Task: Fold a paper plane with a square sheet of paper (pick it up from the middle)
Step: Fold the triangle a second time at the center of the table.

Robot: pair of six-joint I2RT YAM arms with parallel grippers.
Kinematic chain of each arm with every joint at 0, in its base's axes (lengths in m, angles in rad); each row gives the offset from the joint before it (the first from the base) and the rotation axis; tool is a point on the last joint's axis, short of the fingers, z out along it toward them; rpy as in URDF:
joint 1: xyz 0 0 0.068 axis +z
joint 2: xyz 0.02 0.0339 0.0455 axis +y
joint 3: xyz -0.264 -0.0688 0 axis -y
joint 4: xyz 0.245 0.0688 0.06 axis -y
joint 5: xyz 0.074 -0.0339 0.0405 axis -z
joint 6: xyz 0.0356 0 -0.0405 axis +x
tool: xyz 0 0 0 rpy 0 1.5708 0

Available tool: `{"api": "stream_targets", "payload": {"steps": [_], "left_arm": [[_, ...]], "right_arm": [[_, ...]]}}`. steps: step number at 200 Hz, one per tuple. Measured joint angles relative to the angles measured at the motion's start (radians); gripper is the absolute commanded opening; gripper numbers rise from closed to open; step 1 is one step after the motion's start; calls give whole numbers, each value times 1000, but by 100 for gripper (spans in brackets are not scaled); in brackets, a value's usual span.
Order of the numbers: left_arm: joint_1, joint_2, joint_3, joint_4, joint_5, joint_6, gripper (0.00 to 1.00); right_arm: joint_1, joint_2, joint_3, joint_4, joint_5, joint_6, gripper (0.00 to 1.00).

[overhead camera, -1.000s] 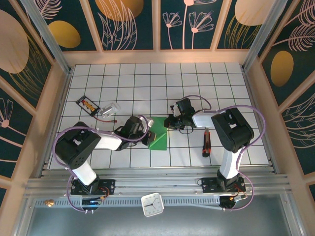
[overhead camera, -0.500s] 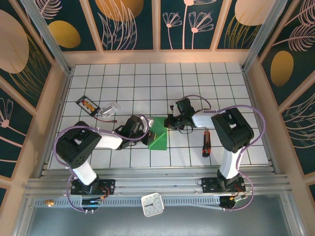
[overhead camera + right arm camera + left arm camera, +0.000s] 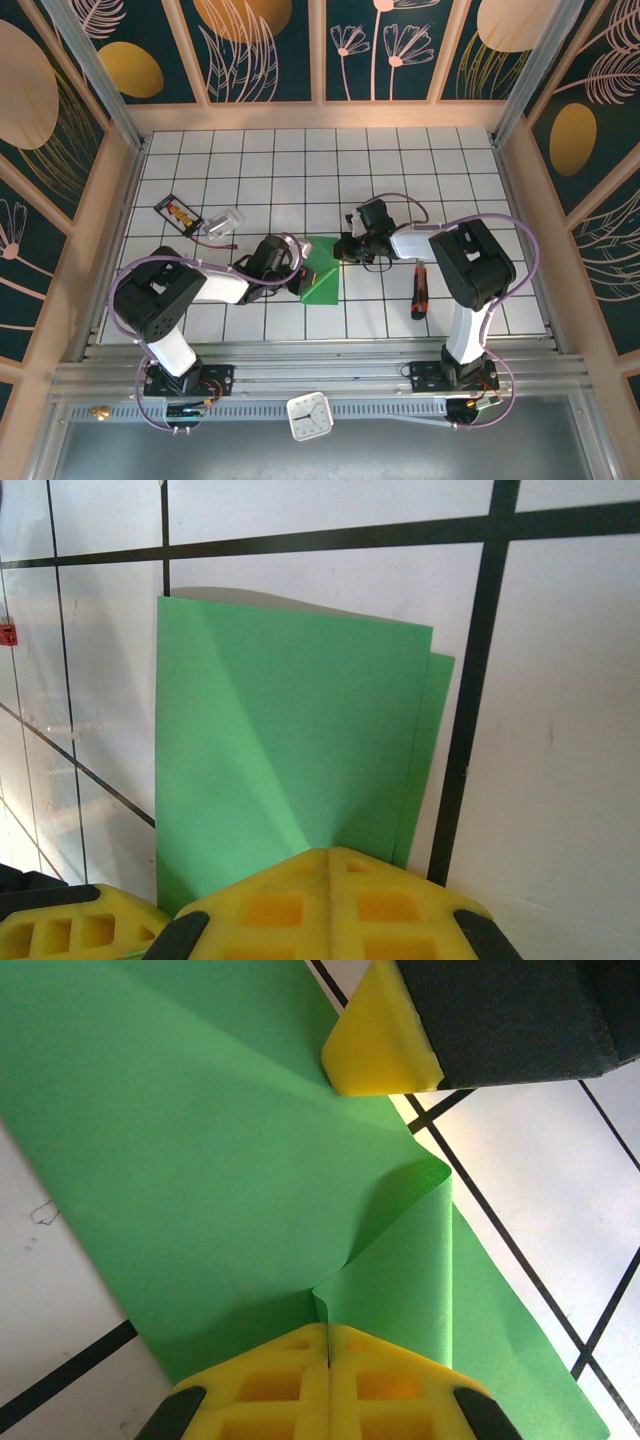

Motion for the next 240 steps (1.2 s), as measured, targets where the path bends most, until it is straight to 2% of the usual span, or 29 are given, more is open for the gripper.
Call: {"api": "stream_targets", "payload": {"steps": [74,240], "left_arm": [[5,-34,-24,7,48,-24,0],[5,-9,-15,-1,3,-26,0]], "right_arm": [[2,1,7,-11,4,-3,6],[2,1,8,-14,4,-3,5]]}}
